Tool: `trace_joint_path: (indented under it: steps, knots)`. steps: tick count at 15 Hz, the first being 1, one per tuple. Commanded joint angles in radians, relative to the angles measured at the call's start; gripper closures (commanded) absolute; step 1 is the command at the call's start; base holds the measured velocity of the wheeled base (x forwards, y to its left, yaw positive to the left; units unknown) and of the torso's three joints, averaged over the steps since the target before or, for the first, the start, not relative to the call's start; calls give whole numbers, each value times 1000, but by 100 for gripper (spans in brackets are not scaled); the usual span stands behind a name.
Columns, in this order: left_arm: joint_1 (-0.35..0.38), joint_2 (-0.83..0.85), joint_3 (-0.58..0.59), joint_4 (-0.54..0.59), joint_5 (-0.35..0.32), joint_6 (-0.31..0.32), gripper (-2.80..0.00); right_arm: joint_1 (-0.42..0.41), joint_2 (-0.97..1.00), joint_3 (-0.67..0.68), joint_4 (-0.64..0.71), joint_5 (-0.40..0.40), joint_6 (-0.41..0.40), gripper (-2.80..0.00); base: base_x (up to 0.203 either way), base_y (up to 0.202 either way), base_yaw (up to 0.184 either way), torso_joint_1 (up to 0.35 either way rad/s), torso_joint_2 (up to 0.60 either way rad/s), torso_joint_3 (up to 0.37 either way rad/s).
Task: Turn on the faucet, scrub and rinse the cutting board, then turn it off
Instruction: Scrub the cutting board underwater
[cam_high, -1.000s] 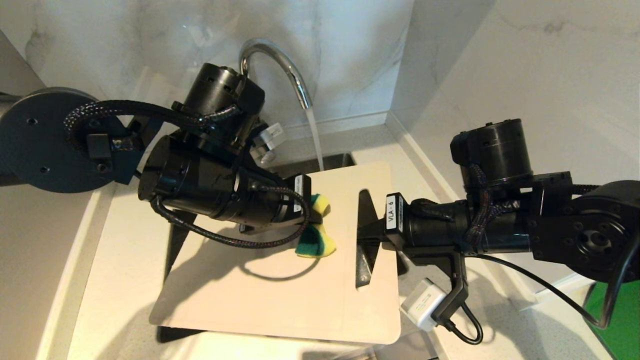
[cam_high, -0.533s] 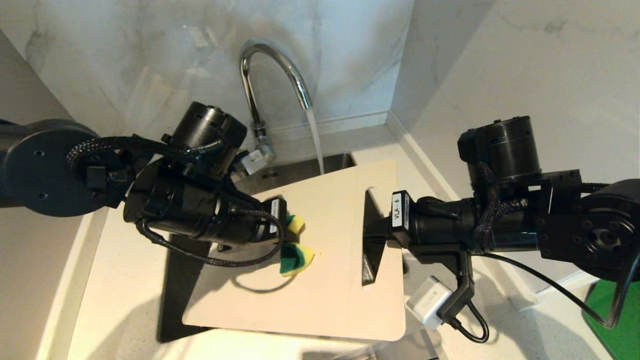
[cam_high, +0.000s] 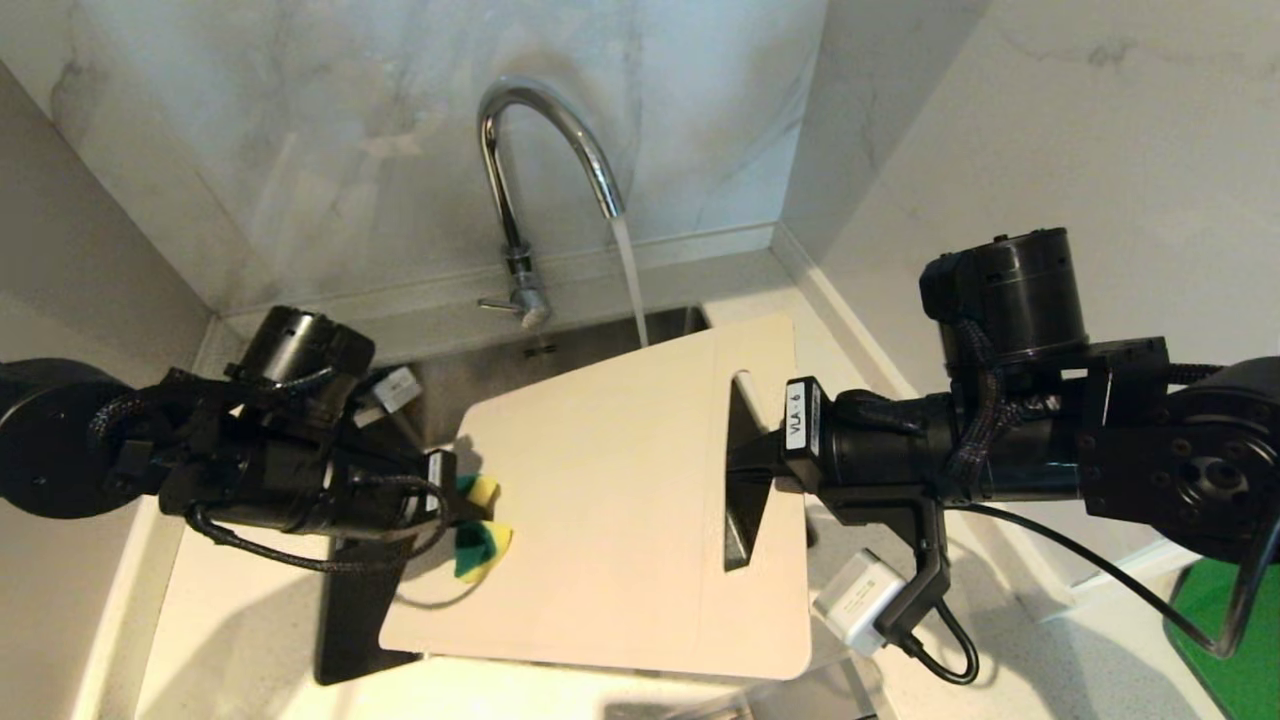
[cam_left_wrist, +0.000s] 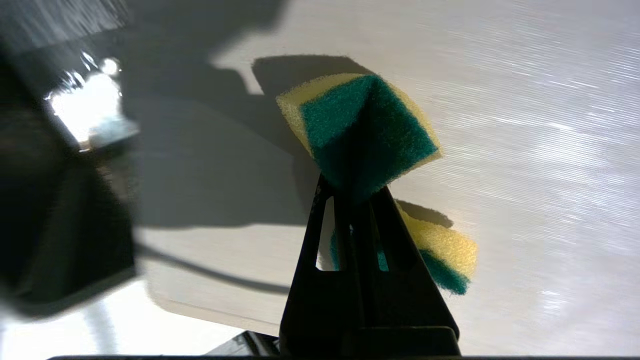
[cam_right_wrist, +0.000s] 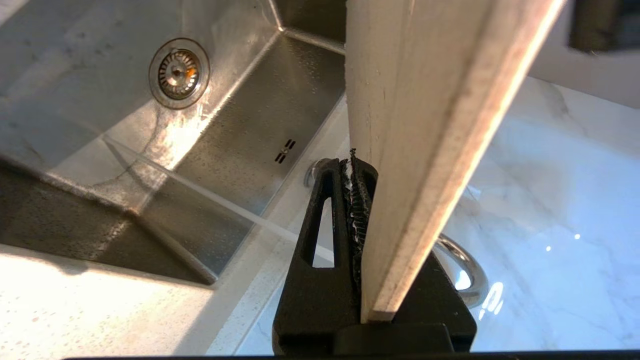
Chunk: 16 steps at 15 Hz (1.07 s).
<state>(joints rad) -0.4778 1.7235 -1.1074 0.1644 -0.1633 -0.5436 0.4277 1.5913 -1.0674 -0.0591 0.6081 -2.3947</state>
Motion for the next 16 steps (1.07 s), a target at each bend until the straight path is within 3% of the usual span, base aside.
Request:
trace_joint_path:
  steps: [1, 7, 12, 16]
  knots:
    - [95, -32, 63, -7, -31, 28, 0, 0, -1, 0, 1, 2, -14, 0, 0, 0, 0, 0, 0, 0]
    - [282, -90, 119, -6, -124, 109, 0, -1, -1, 1, 1, 2, -14, 0, 0, 0, 0, 0, 0, 0]
    - [295, -123, 87, -9, -131, 99, 0, -1, -1, 4, 1, 1, -12, 0, 0, 0, 0, 0, 0, 0]
    - [295, -157, -36, 3, -130, 26, 0, -1, -2, 14, 1, 1, -12, 0, 0, 0, 0, 0, 0, 0]
